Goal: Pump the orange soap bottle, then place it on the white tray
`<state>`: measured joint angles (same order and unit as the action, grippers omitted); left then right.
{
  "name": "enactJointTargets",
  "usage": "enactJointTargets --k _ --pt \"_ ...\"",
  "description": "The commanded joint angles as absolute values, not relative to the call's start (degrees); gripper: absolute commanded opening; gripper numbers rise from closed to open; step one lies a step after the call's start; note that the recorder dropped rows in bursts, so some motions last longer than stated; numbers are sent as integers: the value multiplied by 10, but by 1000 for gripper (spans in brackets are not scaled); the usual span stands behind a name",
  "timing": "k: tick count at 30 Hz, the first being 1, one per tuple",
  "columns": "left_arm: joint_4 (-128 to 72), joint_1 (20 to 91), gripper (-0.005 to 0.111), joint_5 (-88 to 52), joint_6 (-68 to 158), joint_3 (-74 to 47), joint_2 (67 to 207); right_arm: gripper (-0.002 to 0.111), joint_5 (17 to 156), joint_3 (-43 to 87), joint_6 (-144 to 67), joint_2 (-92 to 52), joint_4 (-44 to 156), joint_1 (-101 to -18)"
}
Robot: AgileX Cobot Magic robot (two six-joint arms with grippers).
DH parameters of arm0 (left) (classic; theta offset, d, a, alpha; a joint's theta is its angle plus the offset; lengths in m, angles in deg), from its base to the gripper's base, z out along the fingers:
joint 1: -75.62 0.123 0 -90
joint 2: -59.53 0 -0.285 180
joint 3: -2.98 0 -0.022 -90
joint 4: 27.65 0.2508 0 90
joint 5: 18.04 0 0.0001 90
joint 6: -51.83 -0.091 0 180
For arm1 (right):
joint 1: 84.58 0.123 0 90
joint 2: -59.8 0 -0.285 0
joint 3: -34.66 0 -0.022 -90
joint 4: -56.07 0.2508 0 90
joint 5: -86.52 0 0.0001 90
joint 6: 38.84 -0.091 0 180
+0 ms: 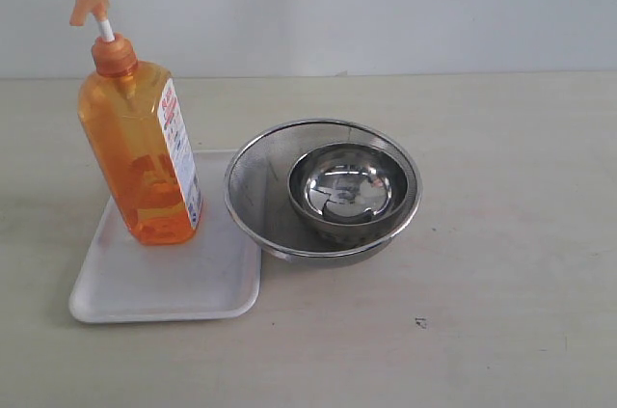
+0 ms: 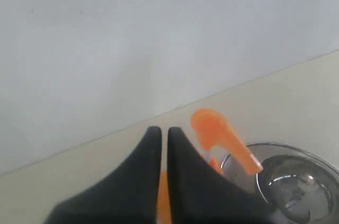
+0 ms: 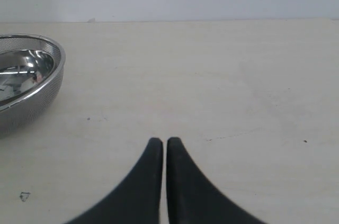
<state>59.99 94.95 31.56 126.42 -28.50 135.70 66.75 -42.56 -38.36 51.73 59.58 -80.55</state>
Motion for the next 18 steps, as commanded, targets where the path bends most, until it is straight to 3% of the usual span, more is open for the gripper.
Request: enactJointTargets --k 1,18 --pt "600 952 5 316 1297 -283 1305 0 671 -426 -384 520 592 -806" --pt "604 952 5 270 1328 -283 1152 0 671 -426 -384 520 592 -806"
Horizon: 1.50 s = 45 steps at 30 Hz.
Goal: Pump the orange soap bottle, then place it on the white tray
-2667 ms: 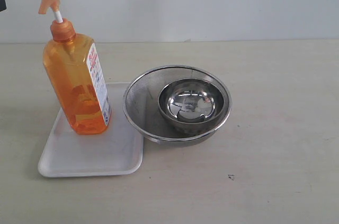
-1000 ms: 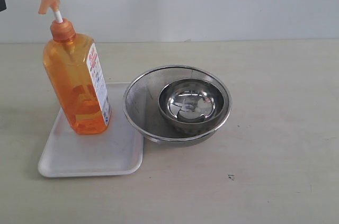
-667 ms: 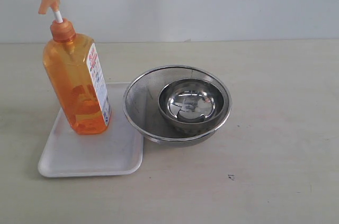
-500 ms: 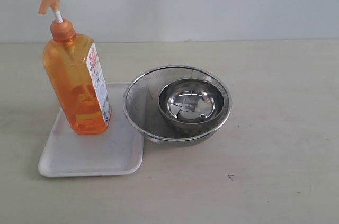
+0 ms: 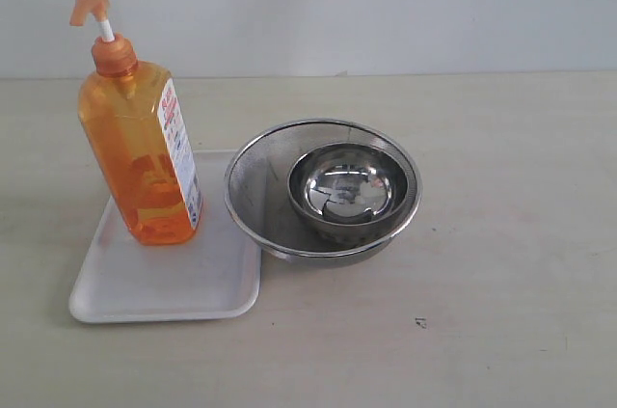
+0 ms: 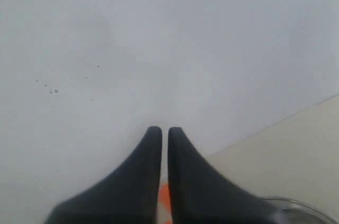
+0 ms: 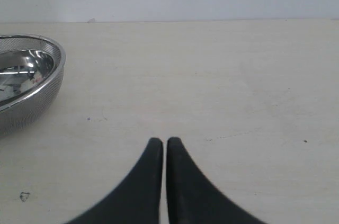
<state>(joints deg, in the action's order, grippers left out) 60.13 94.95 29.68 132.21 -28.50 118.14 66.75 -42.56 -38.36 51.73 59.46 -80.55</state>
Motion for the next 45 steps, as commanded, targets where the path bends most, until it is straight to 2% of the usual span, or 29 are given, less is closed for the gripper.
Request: enactJointTargets --k 1,5,10,23,31,39,43,45 --pt "600 952 5 257 1328 -283 1141 0 671 -426 -383 520 592 -806" --pt "525 952 5 199 1299 -283 1140 0 666 -426 -383 520 592 -806" --pt "306 950 5 195 1093 -283 1123 0 666 -426 -383 520 592 -806" --pt "298 949 5 178 1042 -386 973 0 666 -426 -383 520 592 -806" --pt "242 949 5 194 1049 -518 877 0 666 -426 -383 520 592 -806" --pt "211 949 5 211 1050 -539 864 0 666 -426 -384 520 592 -806" --pt "179 949 5 181 924 -541 868 0 666 -426 -384 520 592 -806" --pt "100 949 5 139 843 -544 868 0 669 -426 -383 520 592 -806"
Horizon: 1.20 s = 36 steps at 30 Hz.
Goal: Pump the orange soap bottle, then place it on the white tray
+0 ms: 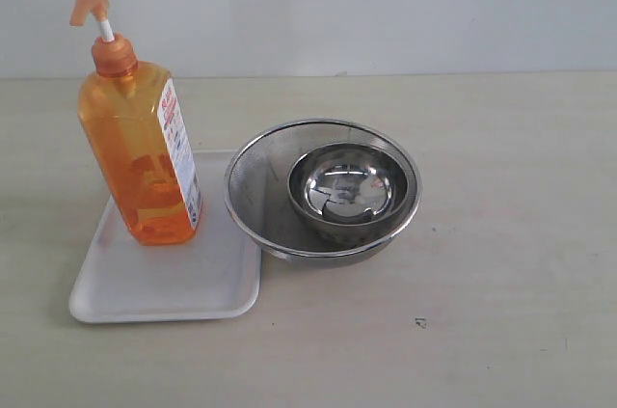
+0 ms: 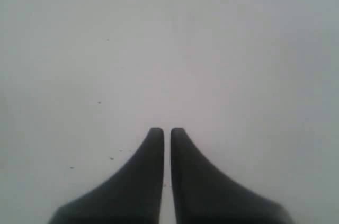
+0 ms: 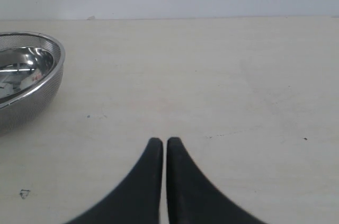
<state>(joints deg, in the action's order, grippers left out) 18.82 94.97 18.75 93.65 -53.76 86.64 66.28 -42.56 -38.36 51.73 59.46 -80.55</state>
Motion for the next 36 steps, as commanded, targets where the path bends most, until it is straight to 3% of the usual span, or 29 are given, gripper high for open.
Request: enactJointTargets --k 1,5,9,36 --pt "62 949 5 127 818 -548 868 0 670 -426 -383 520 592 -806" --pt "-71 949 5 70 757 -559 868 0 669 -426 -384 520 592 -806" --pt "-73 949 5 5 753 -568 864 0 669 -426 -384 520 592 -806" --pt "-73 949 5 20 573 -661 864 0 669 -426 -384 520 592 -806"
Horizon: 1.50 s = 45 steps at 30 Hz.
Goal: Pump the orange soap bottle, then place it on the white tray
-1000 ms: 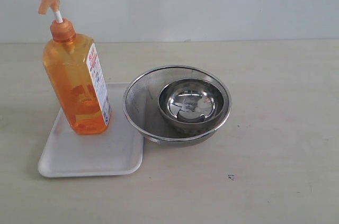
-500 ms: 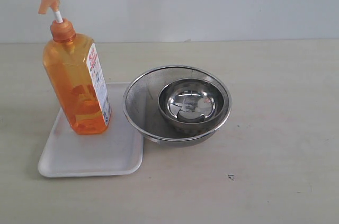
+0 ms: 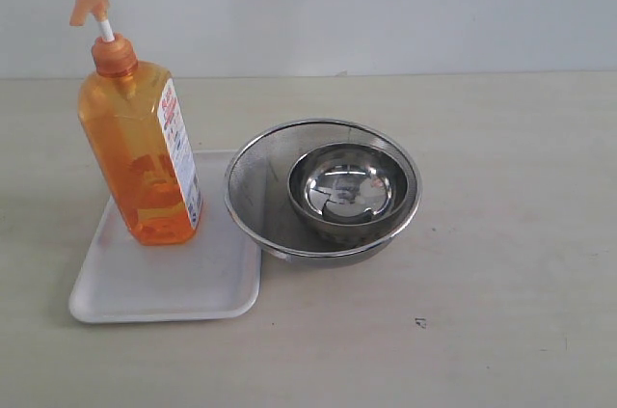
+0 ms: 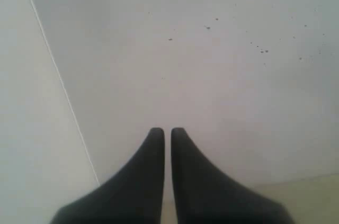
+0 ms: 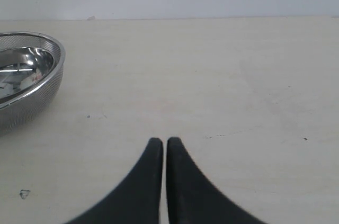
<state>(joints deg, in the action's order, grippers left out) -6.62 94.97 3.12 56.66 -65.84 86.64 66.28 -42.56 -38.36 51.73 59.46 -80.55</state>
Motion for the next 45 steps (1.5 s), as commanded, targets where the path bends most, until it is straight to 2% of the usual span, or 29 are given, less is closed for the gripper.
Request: enactJointTargets --k 1,10,18,28,35,45 --pt "-73 949 5 16 580 -661 864 0 669 -426 -384 520 592 -806" --pt "-9 949 5 21 686 -694 855 0 669 -426 -384 520 592 -806" --pt "99 928 5 115 844 -740 793 0 669 -426 -384 520 592 -806" --pt "94 821 5 32 885 -742 764 0 666 -426 -384 520 592 -806" --pt "71 796 5 -46 888 -742 710 0 666 -426 -384 520 592 -806" --pt "73 797 5 -41 884 -742 684 0 666 -426 -384 520 592 -806"
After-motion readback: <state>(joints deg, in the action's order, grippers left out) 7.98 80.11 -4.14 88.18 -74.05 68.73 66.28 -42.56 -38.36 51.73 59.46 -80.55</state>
